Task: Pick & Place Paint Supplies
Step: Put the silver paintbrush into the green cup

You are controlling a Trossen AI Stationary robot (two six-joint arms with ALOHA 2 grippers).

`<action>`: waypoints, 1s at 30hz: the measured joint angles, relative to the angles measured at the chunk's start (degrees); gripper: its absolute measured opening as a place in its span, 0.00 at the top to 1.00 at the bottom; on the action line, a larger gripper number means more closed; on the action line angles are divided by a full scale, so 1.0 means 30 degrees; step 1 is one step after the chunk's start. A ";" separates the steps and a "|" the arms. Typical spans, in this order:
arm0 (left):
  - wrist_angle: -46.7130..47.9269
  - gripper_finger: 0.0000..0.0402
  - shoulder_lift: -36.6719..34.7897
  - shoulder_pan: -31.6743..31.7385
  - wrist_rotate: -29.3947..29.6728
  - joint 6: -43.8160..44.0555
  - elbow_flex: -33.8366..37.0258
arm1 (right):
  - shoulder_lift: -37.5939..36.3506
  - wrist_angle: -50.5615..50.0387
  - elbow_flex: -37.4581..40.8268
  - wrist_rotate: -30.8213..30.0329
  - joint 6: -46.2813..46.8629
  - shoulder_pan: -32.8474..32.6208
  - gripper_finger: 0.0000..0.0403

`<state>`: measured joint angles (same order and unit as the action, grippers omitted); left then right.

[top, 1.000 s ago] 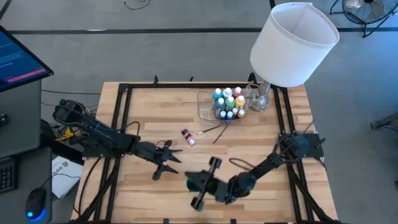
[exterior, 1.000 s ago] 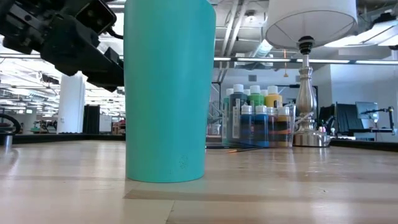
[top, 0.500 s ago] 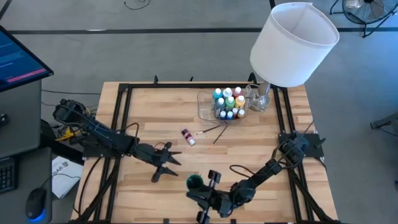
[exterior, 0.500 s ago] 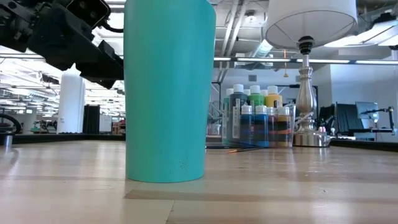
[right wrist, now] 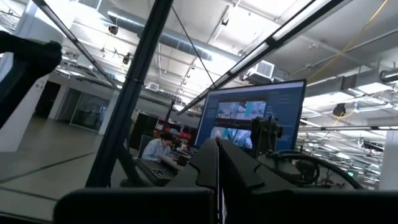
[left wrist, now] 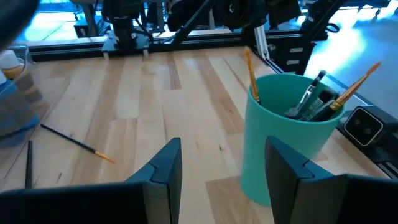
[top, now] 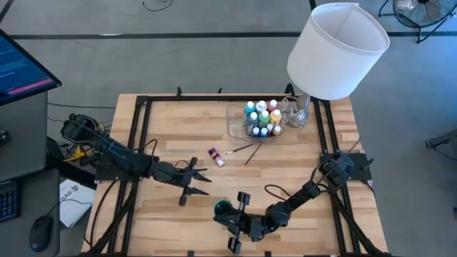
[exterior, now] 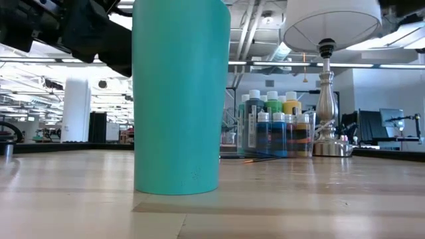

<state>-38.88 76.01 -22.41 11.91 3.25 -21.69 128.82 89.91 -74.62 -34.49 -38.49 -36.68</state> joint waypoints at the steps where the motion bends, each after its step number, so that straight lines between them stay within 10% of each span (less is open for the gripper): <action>1: -0.0013 0.70 0.0000 0.0042 0.0028 0.0000 0.0000 | -0.0001 0.0000 0.0010 0.0019 0.0089 0.0116 1.00; 30: -0.0510 0.70 -0.0006 -0.0315 0.1048 0.1581 0.1588 | 0.0005 0.0015 0.1358 0.2037 0.3650 0.2016 1.00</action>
<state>-40.41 75.99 -23.35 15.05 7.99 -16.93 128.84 89.95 -70.54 -28.38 -27.54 -30.63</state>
